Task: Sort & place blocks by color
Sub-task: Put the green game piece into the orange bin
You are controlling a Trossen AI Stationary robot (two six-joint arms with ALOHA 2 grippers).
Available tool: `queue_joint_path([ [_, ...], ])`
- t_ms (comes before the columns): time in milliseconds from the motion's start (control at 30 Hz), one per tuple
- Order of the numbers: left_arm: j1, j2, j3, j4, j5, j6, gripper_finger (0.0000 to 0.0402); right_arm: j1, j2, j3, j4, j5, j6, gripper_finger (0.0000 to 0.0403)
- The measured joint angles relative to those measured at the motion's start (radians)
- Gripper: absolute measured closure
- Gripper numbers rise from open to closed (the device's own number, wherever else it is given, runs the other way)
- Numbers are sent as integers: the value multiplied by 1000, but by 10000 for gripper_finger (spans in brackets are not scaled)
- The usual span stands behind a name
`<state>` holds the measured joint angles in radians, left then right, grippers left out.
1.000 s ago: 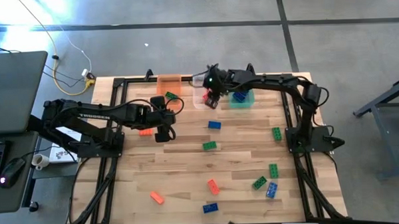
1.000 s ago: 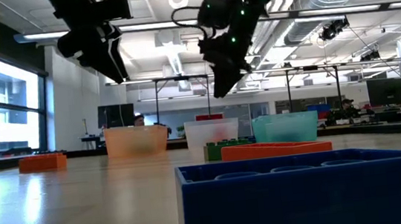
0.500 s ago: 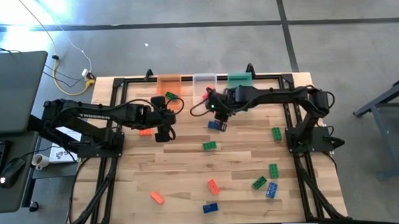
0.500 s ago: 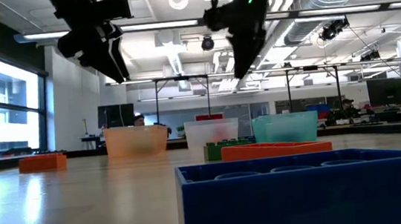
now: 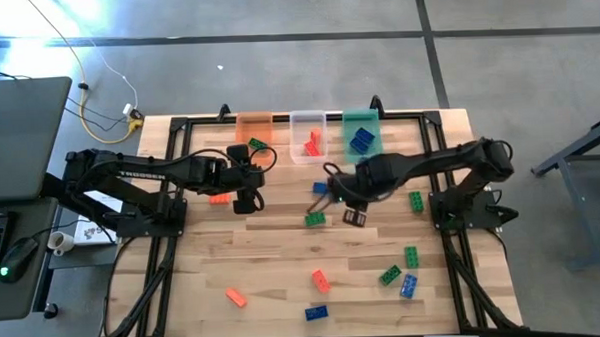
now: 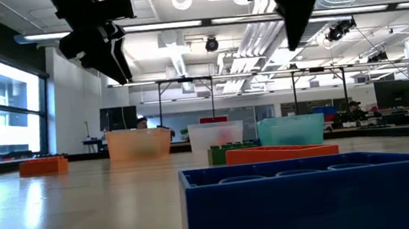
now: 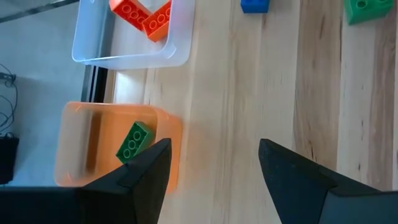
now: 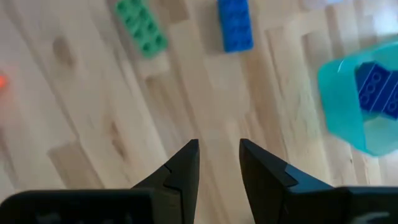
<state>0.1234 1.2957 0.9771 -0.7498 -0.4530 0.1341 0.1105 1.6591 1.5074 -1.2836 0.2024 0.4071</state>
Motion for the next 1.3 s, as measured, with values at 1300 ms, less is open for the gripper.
queue_joint_path([
  [1300,0,0,0,72,3,-2,173,546,5,-183,-69,-80,79,182],
])
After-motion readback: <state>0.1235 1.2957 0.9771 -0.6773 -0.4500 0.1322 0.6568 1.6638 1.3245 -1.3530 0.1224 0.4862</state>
